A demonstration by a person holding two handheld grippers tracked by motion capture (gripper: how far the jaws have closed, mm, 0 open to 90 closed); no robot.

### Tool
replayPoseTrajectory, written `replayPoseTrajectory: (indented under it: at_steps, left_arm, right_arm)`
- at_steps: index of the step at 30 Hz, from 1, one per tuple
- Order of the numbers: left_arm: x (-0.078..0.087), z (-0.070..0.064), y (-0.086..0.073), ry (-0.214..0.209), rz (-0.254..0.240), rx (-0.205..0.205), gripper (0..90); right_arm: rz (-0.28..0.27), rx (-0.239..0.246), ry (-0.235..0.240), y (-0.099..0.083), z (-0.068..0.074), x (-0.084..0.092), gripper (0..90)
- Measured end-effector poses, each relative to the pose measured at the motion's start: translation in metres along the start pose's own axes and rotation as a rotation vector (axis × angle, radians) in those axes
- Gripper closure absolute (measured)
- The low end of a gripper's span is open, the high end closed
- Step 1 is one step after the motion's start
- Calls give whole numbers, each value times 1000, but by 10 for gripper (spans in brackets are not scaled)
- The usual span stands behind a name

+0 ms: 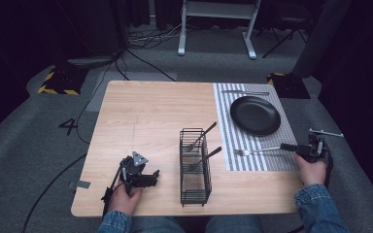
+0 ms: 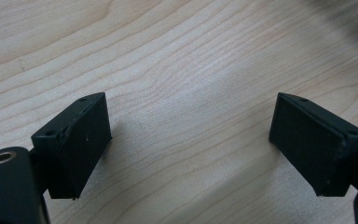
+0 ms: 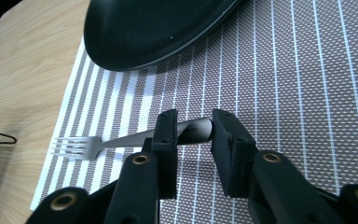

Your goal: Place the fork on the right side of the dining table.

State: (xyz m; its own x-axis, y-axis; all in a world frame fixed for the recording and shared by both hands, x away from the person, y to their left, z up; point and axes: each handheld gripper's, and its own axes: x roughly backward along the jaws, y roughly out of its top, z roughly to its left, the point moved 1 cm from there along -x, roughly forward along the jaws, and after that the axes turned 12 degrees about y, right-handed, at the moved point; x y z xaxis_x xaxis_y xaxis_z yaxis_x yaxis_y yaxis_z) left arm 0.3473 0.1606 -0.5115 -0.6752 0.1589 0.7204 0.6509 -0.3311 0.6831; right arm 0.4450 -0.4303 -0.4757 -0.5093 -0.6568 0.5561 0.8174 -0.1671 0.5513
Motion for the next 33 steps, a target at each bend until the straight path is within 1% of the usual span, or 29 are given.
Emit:
replayPoseTrajectory:
  at_steps: [3,8,10,12,16,20,24,29,33]
  left_arm:
    - [0,0,0,0,0,0,125]
    - [0,0,0,0,1,0,125]
    - [0,0,0,-1,1,0,125]
    - [0,0,0,-1,1,0,125]
    - [0,0,0,-1,0,0,125]
    - [0,0,0,0,0,1,125]
    - [0,0,0,-1,0,0,125]
    - [0,0,0,0,1,2,125]
    - [0,0,1,1,1,1,125]
  right_arm:
    - [7,-9,-8,0,-2,-1,706]
    - [5,-6,-24,0,-3,-2,682]
    - [-6,1,-41,0,-2,0,669]
    - [-16,5,-37,1,-1,2,670]
    - [-23,34,-37,2,5,7,667]
    - [-25,64,-23,2,16,10,662]
    - [-24,103,-8,3,30,13,652]
    - [-24,163,32,2,53,17,619]
    - [-16,215,69,1,72,19,556]
